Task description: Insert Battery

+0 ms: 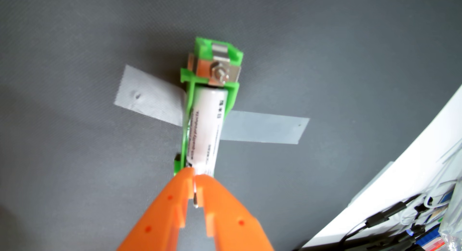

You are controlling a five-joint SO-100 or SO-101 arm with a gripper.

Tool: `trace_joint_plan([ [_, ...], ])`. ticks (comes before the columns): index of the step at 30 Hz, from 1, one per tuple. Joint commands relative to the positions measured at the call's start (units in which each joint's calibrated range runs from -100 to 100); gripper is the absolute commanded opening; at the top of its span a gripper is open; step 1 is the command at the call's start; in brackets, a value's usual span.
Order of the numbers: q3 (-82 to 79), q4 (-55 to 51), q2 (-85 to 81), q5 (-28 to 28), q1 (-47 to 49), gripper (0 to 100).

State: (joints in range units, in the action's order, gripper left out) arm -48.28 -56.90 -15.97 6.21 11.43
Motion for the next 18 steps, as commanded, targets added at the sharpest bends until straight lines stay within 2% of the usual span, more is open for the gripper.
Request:
trace_joint_plan([
  [1,3.39,0.34,-1.66,-0.03,-0.57,2],
  [18,2.22,3.73,-1.08,-0.29,-4.23,2],
])
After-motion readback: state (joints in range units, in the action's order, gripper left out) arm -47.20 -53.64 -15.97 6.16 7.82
